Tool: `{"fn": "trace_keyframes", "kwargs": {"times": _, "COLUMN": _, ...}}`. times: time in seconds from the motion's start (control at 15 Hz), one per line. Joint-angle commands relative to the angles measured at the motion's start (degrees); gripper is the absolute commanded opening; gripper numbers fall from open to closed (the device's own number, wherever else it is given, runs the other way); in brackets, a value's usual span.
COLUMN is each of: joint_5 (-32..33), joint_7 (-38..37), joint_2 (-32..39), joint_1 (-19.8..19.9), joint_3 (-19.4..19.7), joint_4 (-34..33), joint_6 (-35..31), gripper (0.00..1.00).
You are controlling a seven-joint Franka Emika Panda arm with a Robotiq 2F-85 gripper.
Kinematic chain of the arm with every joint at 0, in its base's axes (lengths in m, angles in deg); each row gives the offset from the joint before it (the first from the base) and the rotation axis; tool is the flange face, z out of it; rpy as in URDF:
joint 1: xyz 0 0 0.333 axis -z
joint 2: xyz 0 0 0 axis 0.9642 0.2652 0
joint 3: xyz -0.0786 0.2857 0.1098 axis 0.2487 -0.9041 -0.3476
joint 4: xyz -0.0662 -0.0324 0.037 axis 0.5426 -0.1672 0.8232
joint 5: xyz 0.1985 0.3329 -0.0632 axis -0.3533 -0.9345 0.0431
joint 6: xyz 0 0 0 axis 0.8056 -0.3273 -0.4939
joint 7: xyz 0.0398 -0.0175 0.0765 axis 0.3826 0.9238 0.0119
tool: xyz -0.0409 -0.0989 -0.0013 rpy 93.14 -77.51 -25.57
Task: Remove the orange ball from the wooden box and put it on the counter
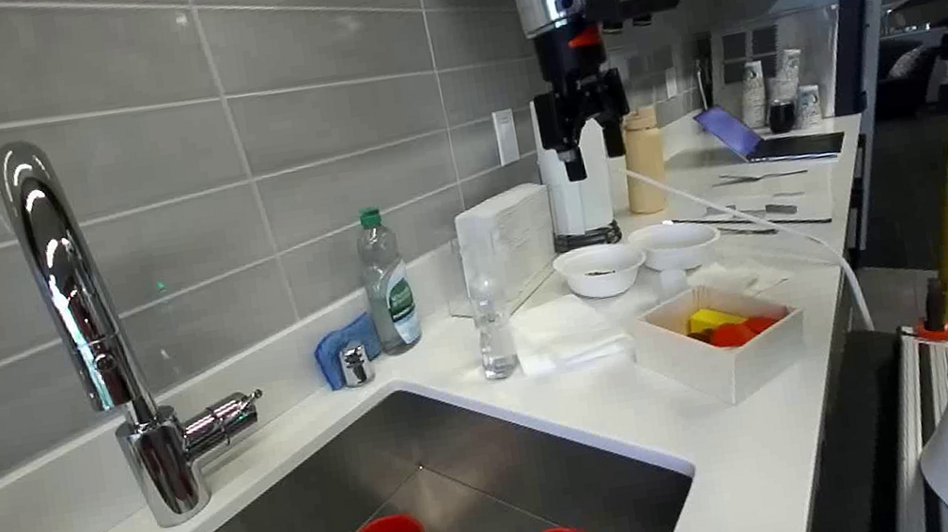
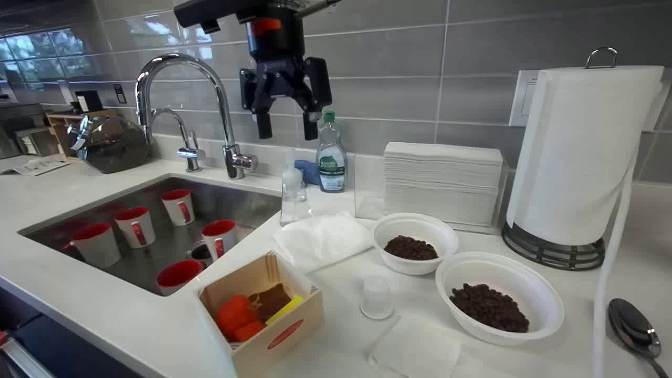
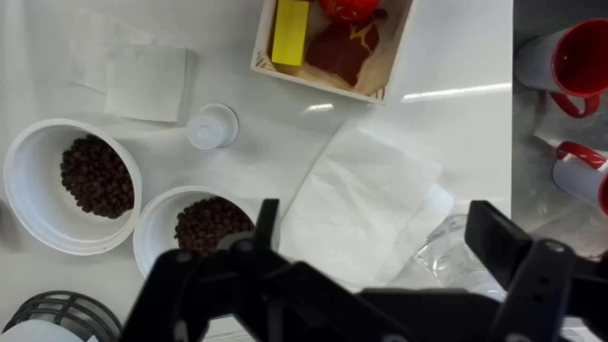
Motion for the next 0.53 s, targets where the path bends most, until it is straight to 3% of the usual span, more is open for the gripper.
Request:
{"fn": "trace_keyframes", "kwargs": {"times": 0.0, "joint_5": 0.1, "joint_7": -0.1, "joint_2": 0.0, "joint_1": -0.3, "joint_3": 0.2, "joint_4": -0.1, "joint_6": 0.1, "gripper": 1.00}}
{"fn": "trace_keyframes", "kwargs": {"times": 0.47, "joint_5": -0.5, "joint_7": 3.4, "joint_2": -1.1, "joint_1": 0.0, "joint_3": 2.0, "joint_4": 4.5, "joint_6": 2.5, "gripper": 1.00}}
